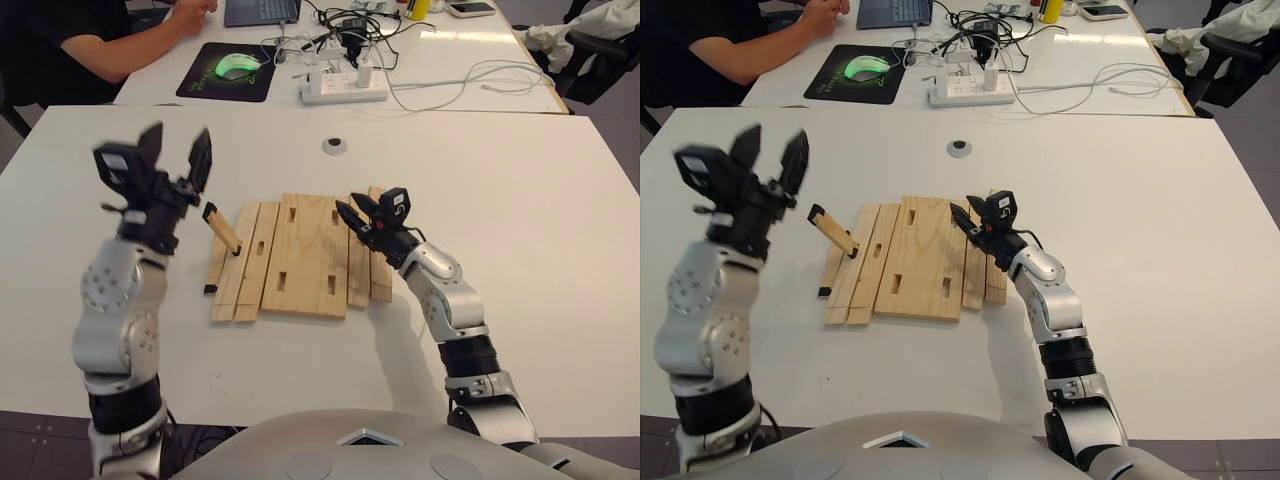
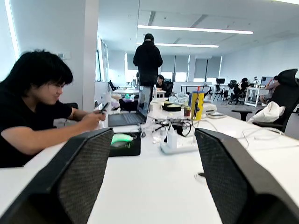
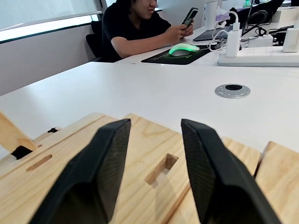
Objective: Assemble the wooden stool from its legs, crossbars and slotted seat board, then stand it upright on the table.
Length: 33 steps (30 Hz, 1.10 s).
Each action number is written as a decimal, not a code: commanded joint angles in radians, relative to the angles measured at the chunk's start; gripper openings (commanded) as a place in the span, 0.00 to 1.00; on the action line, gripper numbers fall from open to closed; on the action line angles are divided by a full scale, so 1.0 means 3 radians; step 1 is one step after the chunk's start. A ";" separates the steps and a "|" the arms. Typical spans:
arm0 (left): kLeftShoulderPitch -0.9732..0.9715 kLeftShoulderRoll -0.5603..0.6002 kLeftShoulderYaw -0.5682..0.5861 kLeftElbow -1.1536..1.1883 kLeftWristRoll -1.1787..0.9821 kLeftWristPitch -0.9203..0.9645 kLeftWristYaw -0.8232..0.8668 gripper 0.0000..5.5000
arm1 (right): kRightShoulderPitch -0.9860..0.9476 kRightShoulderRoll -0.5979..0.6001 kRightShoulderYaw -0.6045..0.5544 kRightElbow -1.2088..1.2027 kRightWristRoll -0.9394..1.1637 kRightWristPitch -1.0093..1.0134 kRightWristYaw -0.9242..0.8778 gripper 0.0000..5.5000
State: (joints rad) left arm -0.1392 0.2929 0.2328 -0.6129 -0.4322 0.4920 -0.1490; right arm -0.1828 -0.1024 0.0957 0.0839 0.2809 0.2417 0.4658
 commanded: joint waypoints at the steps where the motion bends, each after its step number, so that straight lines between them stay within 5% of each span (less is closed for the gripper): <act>1: -0.0248 -0.0017 0.0001 0.0064 -0.0244 0.0397 0.0090 0.52 | 0.0010 0.0053 0.0010 0.0047 -0.0050 -0.0073 -0.0042 0.36; 20: -0.0446 -0.0037 0.0131 0.0453 -0.0530 0.0854 0.0178 0.02 | 0.0064 0.0110 0.0044 0.0035 -0.0130 -0.0116 -0.0078 0.36; 33: -0.0381 -0.0070 0.0044 0.0429 -0.0552 0.1034 0.0252 0.01 | 0.0064 0.0109 0.0067 0.0026 -0.0163 -0.0110 -0.0070 0.36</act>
State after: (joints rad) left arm -0.3087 0.2829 0.2838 -0.4844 -0.6069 0.7784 -0.0716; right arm -0.1676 -0.0708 0.1102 0.0998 0.2421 0.2064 0.4481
